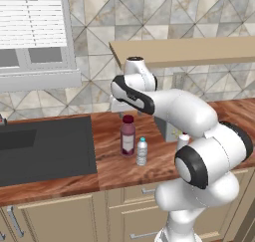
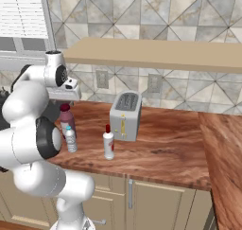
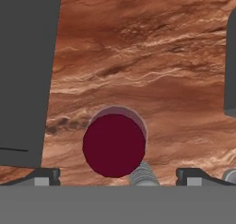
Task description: Place the drinks on the dining counter in a tight cluster.
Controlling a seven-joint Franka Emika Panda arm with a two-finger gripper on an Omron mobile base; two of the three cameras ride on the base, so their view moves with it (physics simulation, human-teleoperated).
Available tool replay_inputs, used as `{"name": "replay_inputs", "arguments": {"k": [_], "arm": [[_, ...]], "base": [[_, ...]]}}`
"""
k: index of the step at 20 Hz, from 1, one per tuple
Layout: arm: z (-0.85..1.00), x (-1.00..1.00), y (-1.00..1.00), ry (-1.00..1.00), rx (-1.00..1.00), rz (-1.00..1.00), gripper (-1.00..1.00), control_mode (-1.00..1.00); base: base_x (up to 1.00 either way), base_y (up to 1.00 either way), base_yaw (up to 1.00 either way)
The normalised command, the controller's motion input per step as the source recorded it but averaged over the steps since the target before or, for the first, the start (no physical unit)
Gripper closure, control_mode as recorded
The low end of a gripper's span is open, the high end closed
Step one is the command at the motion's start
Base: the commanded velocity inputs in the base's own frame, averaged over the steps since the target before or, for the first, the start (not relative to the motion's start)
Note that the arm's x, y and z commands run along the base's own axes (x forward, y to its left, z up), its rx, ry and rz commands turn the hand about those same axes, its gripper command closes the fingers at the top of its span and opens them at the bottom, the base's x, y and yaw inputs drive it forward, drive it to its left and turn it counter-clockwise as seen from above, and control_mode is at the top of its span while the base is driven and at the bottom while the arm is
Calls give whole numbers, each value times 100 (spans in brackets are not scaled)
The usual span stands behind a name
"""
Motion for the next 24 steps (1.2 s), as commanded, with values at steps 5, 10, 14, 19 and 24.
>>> {"name": "replay_inputs", "arguments": {"k": [5,10,14,19,24], "arm": [[-12,2,0,0,0,0,-100,-100],[-20,9,0,0,0,0,-100,-100],[0,0,0,0,0,0,-100,-100],[-10,6,5,0,0,0,-100,-100],[-13,9,11,0,0,0,-100,-100]], "base": [[0,0,0],[0,0,0],[0,0,0],[0,0,0],[0,0,0]]}}
